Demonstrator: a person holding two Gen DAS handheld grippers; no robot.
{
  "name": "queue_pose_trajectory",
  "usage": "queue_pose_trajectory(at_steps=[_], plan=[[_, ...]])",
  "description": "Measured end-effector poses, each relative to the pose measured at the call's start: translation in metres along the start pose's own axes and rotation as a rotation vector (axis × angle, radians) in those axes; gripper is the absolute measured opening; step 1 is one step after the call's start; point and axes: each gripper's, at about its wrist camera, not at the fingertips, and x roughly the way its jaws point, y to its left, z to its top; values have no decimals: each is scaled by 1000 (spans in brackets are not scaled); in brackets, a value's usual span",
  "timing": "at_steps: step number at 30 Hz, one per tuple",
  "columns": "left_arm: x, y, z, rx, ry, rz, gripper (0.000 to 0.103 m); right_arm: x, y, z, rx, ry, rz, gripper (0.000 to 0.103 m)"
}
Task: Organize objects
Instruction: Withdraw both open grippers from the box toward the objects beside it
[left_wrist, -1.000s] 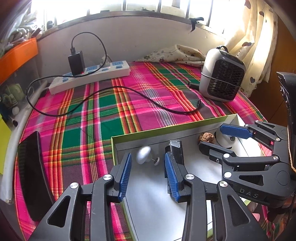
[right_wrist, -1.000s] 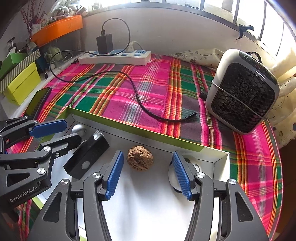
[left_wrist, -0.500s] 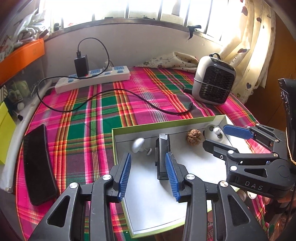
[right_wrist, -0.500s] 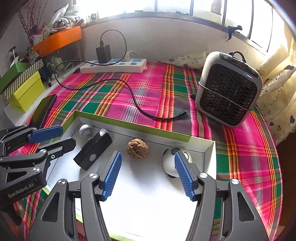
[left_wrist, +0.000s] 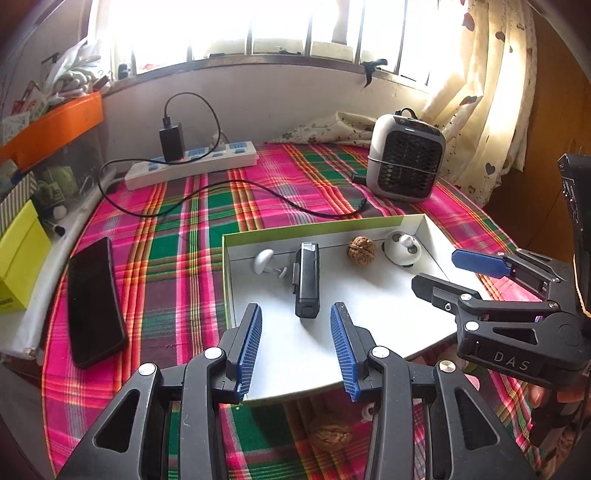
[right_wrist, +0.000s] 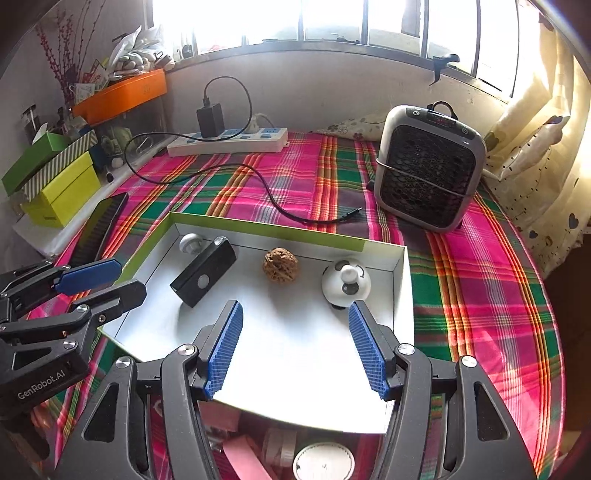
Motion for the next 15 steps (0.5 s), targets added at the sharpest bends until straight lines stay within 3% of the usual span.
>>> queue_pose_trajectory(at_steps=[15], plan=[[-28,-19,-37,-1,-11,-21,37,-41,-7,-38,46,-60,-24,60]])
